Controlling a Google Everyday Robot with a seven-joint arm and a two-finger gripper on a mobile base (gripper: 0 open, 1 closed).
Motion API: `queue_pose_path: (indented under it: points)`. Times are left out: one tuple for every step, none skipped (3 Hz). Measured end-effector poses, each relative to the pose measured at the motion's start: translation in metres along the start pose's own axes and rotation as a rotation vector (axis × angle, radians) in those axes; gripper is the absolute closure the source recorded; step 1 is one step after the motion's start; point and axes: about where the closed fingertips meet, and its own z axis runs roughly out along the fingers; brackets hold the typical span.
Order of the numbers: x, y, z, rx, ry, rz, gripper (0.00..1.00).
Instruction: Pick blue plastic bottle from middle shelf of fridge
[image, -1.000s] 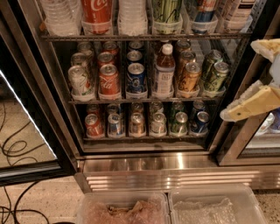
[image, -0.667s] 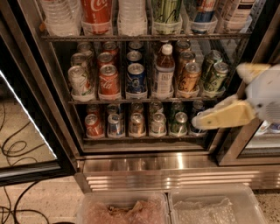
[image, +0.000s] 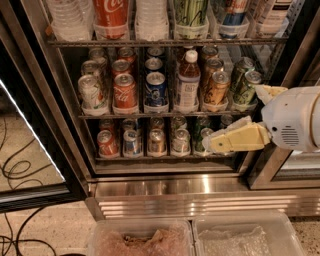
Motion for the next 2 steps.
queue_pose_path:
  points:
    - [-0.007, 0.006, 0.012, -0.002, -0.052, 0.050, 0.00]
    - [0.014, 0.027, 0.036, 0.028, -0.106, 0.158, 0.00]
